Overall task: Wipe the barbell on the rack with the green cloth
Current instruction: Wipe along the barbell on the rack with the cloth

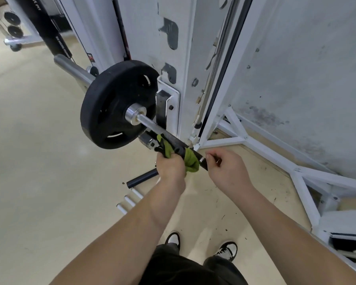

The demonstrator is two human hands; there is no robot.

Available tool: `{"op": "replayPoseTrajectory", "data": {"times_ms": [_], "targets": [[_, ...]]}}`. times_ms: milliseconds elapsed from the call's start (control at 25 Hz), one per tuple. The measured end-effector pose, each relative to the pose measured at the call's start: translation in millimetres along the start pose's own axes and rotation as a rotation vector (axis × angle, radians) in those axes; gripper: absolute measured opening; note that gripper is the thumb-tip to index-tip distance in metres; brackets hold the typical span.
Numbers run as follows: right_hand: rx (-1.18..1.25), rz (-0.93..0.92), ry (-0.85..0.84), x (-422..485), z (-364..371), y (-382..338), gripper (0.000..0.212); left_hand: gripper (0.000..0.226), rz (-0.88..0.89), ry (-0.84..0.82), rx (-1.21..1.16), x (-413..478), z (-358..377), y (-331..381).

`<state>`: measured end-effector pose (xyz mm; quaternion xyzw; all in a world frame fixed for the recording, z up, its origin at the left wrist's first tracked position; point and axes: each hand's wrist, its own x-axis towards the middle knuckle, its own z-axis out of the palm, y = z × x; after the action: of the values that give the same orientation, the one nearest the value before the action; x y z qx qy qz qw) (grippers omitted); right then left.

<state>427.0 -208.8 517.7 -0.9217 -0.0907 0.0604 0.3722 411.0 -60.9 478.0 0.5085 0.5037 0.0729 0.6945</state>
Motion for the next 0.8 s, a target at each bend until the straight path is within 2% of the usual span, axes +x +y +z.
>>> {"op": "replayPoseTrajectory", "data": {"times_ms": [80,160,280,360,440,520,560,600,680,760,800], "targets": [[0.042,0.009,0.009,-6,-4,1,0.014,0.023,-0.036,-0.134,0.17,-16,4,-24],[0.103,0.028,0.004,-16,-12,5,0.016,0.02,-0.048,-0.273,0.225,-21,-7,-32],[0.162,0.1,-0.022,-37,-24,14,0.017,0.023,-0.055,-0.125,0.055,-5,-7,-16],[0.171,0.16,-0.008,-53,-32,20,0.016,0.036,-0.092,-0.125,-0.003,-10,4,-19],[0.165,0.201,0.038,-66,-39,26,0.017,0.037,-0.165,-0.255,0.096,-39,12,-41],[0.141,0.248,0.066,-80,-49,33,0.019,0.028,-0.237,-0.454,0.222,-74,14,-65],[0.128,0.263,0.068,-87,-55,37,0.021,0.023,-0.243,-0.492,0.252,-83,13,-71],[0.119,0.273,0.066,-94,-60,42,0.023,0.02,-0.224,-0.465,0.241,-85,12,-69],[0.128,0.303,0.062,-110,-70,52,0.024,0.021,-0.17,-0.308,0.091,-68,12,-58],[0.141,0.318,0.062,-126,-78,61,0.024,0.036,-0.163,-0.211,-0.089,-53,16,-50],[0.139,0.317,0.061,-135,-81,65,0.024,0.043,-0.172,-0.217,-0.115,-54,20,-53]]}}
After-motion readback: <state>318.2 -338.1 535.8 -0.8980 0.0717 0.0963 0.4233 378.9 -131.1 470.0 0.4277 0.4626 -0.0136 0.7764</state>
